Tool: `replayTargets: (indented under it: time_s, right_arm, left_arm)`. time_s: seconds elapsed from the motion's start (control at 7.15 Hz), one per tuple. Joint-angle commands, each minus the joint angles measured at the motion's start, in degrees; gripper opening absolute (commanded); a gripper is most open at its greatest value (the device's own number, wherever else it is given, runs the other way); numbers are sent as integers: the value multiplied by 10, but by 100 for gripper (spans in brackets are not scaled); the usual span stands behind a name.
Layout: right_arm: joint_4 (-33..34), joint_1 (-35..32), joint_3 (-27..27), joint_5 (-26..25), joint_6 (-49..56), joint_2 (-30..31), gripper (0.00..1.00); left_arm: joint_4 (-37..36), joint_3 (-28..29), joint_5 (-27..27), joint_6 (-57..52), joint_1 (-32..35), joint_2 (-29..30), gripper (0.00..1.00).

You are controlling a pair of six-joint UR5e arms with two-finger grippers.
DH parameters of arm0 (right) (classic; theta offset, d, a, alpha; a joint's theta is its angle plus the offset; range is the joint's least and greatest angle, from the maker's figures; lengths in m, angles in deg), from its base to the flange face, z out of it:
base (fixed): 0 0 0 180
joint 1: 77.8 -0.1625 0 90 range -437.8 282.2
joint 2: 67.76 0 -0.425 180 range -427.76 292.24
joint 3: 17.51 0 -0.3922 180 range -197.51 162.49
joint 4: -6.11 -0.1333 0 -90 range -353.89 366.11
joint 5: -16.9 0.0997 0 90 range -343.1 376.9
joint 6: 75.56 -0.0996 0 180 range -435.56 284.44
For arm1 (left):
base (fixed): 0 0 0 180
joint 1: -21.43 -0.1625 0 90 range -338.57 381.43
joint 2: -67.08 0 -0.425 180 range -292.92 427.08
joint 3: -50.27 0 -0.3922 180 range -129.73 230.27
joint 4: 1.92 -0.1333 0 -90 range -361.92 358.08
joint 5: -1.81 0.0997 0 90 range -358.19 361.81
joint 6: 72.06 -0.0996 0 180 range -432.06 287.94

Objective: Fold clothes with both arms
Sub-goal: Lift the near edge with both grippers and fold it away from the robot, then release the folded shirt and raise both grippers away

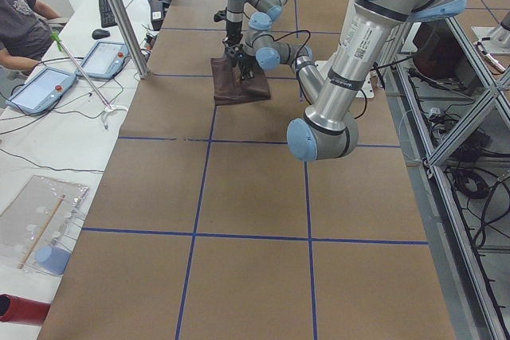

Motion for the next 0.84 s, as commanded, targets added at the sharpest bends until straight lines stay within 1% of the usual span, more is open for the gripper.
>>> replayTargets:
  time_s: [0.0,0.14,0.42,0.56,0.7]
  right_arm:
    - [-18,-35,-102,3,60,-60,99]
    - [-18,-55,-107,14,93,-62,100]
    - [-18,-72,-111,39,108,-63,100]
    - [-16,-90,-109,60,139,-63,100]
    - [-4,-126,-99,86,184,-47,100]
  left_arm:
    - [70,151,3,-89,46,57,99]
    - [76,158,0,-136,83,58,100]
    - [78,158,-4,-158,88,57,100]
    - [79,149,-37,-163,100,55,100]
    - [74,120,-104,-233,139,40,100]
